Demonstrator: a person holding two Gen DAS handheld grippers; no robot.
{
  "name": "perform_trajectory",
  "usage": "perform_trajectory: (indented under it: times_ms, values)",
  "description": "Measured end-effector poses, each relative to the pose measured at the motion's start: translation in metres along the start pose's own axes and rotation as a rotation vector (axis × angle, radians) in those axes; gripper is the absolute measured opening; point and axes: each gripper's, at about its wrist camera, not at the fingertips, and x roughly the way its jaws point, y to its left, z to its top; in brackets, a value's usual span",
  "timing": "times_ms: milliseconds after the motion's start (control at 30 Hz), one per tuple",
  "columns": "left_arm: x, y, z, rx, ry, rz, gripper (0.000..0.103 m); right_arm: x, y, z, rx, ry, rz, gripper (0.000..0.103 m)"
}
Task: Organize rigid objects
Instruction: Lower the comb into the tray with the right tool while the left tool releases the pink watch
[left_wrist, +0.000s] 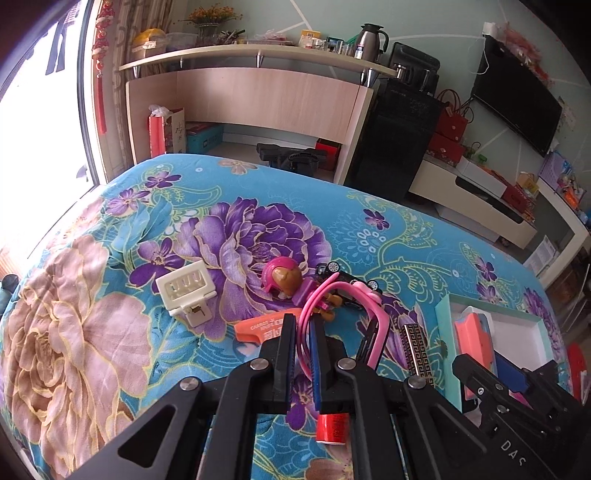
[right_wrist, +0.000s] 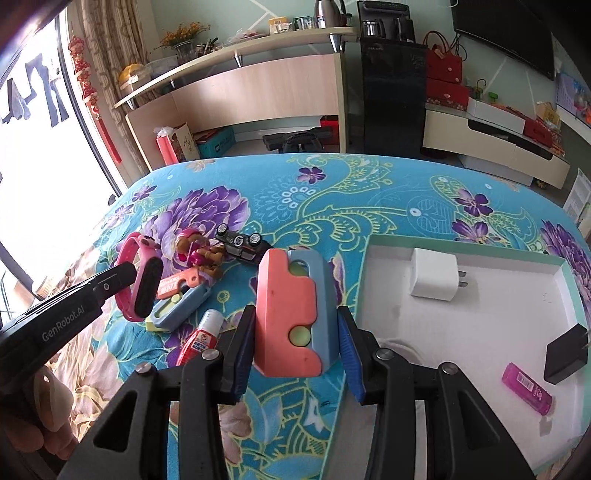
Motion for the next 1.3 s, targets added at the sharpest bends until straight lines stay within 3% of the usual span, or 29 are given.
perform_trajectory:
  times_ms: [433,667,1300]
  values:
    - [0.010,-0.102,-0.012,0.218,-0.004,-0.110,0.008,-0.014,-0.102,-0.003,0.167,0.010,-0.196,0.044]
    - [0.015,-0.137,-0.024,0.320,0.026,-0.101,0.008,-0.019,-0.145,-0.011,0.250,0.028,-0.275,0.044]
    - [0.044,-0.212,-0.044,0.469,0.160,-0.103,0.008,-0.021,-0.168,-0.017,0.298,0.056,-0.281,0.044]
